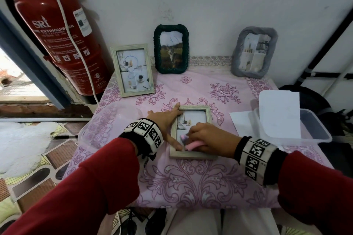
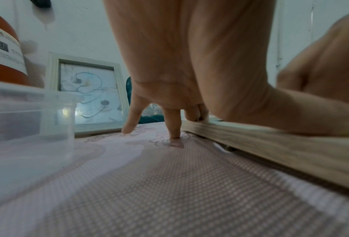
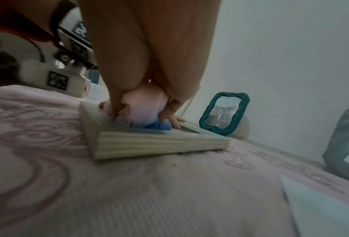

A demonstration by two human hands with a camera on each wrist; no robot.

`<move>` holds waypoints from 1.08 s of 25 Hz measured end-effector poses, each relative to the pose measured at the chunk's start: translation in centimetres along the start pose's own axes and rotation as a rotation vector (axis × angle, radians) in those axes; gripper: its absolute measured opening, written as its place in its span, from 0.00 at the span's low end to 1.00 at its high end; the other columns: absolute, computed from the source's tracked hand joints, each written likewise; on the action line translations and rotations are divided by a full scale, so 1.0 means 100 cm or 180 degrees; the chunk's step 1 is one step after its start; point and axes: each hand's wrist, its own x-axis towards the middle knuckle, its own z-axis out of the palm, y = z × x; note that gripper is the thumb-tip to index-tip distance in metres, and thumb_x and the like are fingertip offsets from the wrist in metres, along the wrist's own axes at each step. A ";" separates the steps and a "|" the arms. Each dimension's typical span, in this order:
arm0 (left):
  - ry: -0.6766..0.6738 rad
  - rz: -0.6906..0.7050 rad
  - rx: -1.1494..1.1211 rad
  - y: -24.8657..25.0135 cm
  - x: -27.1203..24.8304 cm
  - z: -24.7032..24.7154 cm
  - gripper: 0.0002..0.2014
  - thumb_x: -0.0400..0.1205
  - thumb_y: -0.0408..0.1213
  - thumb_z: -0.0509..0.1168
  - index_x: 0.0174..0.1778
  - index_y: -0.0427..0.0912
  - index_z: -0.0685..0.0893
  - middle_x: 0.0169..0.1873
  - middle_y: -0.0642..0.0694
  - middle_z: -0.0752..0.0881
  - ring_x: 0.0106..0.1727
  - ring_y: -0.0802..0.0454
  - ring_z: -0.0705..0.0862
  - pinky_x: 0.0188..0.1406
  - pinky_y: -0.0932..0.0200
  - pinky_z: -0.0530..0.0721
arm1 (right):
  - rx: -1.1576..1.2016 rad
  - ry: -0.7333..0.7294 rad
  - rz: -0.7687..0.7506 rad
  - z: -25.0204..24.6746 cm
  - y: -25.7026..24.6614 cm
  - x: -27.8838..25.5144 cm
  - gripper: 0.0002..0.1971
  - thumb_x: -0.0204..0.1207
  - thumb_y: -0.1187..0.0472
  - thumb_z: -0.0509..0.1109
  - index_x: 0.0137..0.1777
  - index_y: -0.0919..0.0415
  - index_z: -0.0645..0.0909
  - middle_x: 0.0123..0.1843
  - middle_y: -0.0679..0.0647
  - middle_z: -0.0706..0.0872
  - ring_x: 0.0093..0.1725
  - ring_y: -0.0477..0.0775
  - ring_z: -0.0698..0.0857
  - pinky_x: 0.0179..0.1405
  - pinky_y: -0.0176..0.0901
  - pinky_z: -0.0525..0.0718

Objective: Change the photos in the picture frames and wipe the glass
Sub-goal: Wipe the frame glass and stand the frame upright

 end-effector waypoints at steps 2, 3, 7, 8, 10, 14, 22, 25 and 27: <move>-0.0034 -0.0030 -0.0027 0.002 -0.002 -0.001 0.66 0.53 0.71 0.74 0.81 0.55 0.44 0.82 0.52 0.57 0.77 0.47 0.69 0.74 0.32 0.64 | -0.0312 -0.0089 0.0080 -0.003 0.006 -0.012 0.15 0.79 0.54 0.63 0.61 0.57 0.82 0.58 0.53 0.83 0.59 0.54 0.78 0.58 0.45 0.72; -0.0025 -0.0025 -0.0054 0.003 -0.003 -0.002 0.65 0.54 0.70 0.74 0.81 0.55 0.45 0.82 0.52 0.55 0.77 0.47 0.68 0.74 0.33 0.65 | -0.0514 -0.0069 0.0169 -0.004 0.009 -0.014 0.14 0.79 0.54 0.61 0.61 0.54 0.81 0.58 0.51 0.82 0.60 0.53 0.76 0.59 0.45 0.70; 0.0079 0.0042 -0.0179 0.007 -0.007 0.001 0.61 0.59 0.65 0.75 0.82 0.51 0.46 0.83 0.50 0.50 0.77 0.46 0.68 0.75 0.43 0.68 | -0.1028 0.0204 0.0665 -0.004 0.010 -0.003 0.12 0.81 0.50 0.57 0.59 0.49 0.78 0.60 0.49 0.81 0.62 0.54 0.72 0.57 0.45 0.66; 0.0094 0.0085 -0.0208 0.008 -0.008 0.003 0.61 0.60 0.65 0.75 0.82 0.50 0.47 0.83 0.50 0.48 0.78 0.46 0.67 0.75 0.45 0.68 | -0.0943 0.0263 0.0799 -0.004 0.009 0.000 0.12 0.81 0.50 0.58 0.59 0.49 0.78 0.60 0.50 0.81 0.62 0.55 0.72 0.57 0.46 0.66; 0.0134 0.0130 -0.0256 0.008 -0.011 0.007 0.59 0.63 0.64 0.74 0.82 0.48 0.48 0.83 0.51 0.43 0.80 0.47 0.64 0.77 0.46 0.66 | -0.0579 0.0380 0.0930 -0.006 0.010 0.003 0.13 0.79 0.51 0.62 0.60 0.50 0.78 0.59 0.53 0.82 0.60 0.56 0.71 0.56 0.46 0.67; 0.0269 0.0092 -0.0081 0.011 -0.013 0.012 0.56 0.65 0.64 0.72 0.82 0.47 0.51 0.83 0.47 0.43 0.84 0.46 0.49 0.81 0.40 0.50 | 0.0859 0.0253 0.1245 -0.014 0.008 -0.002 0.26 0.72 0.54 0.69 0.70 0.55 0.67 0.61 0.62 0.80 0.63 0.57 0.69 0.60 0.47 0.73; 0.1039 -0.0053 -0.1386 0.034 -0.023 0.013 0.40 0.68 0.43 0.78 0.75 0.45 0.69 0.59 0.50 0.81 0.60 0.52 0.77 0.62 0.59 0.70 | 0.1525 0.1181 0.1364 -0.007 0.008 -0.011 0.13 0.79 0.62 0.64 0.62 0.63 0.76 0.58 0.60 0.74 0.57 0.56 0.77 0.56 0.38 0.74; 0.0726 -0.0102 -0.2927 0.045 -0.017 0.018 0.27 0.76 0.23 0.66 0.72 0.35 0.70 0.42 0.49 0.77 0.39 0.56 0.75 0.38 0.72 0.76 | 0.1462 0.1624 0.1776 -0.004 0.010 -0.014 0.21 0.70 0.59 0.75 0.61 0.63 0.73 0.55 0.56 0.70 0.50 0.51 0.74 0.58 0.45 0.77; 0.0897 -0.0381 -0.3322 0.050 -0.013 0.023 0.21 0.79 0.23 0.60 0.69 0.33 0.72 0.39 0.47 0.78 0.37 0.53 0.77 0.34 0.68 0.79 | 0.1507 0.1564 0.2190 -0.003 0.010 -0.015 0.23 0.70 0.53 0.76 0.58 0.63 0.71 0.50 0.57 0.75 0.47 0.55 0.78 0.45 0.41 0.76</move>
